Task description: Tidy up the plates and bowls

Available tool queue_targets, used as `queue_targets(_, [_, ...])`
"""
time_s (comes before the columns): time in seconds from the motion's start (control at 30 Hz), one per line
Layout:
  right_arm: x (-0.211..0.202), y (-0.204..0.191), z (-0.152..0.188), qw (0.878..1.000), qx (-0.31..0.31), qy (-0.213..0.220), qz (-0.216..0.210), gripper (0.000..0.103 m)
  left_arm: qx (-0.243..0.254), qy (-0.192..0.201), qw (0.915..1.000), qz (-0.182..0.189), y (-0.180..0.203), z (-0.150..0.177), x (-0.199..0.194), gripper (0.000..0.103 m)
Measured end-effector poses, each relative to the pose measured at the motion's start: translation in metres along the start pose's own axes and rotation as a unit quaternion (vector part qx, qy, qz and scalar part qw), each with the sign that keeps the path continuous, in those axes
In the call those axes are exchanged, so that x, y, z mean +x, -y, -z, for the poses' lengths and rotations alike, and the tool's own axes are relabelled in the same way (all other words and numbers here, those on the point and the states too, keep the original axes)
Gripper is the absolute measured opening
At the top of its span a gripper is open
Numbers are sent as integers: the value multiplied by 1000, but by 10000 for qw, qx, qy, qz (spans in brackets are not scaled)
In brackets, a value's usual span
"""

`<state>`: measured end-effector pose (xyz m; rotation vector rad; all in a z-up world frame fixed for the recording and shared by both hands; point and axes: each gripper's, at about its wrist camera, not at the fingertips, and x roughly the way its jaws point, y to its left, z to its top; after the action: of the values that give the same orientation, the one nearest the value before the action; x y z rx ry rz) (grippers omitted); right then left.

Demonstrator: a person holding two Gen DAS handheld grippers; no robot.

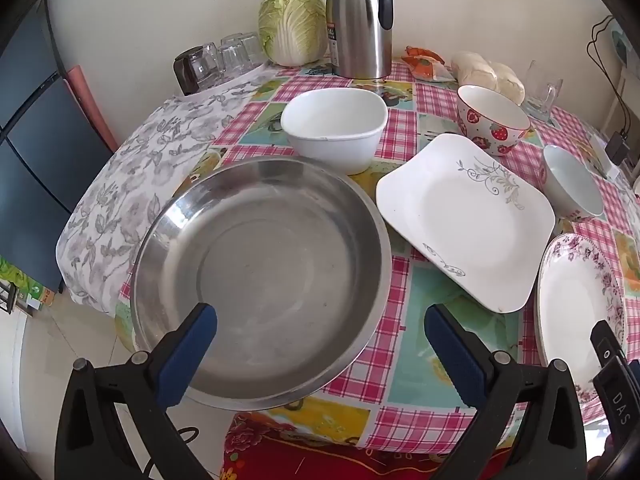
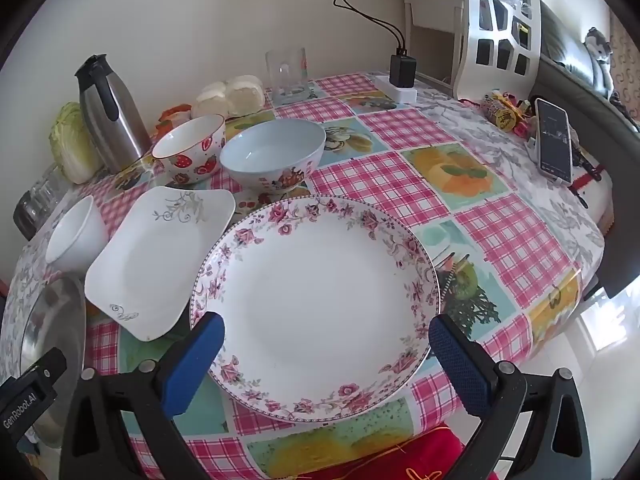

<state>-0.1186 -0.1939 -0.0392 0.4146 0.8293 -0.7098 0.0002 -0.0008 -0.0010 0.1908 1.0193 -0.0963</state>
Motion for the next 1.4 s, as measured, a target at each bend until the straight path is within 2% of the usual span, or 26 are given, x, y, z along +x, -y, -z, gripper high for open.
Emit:
queue_targets(0.2, [5, -2, -5, 10000, -57, -23, -34, 103, -94, -53, 9999, 39, -8, 2, 3, 103])
queue_targets(0.53, [-3, -2, -3, 9998, 13, 190, 101, 103, -77, -75, 9999, -60, -4, 1, 6, 103])
queue_targets(1.4, [3, 1, -2, 9998, 79, 90, 175, 103, -63, -166, 9997, -154, -5, 1, 9, 103])
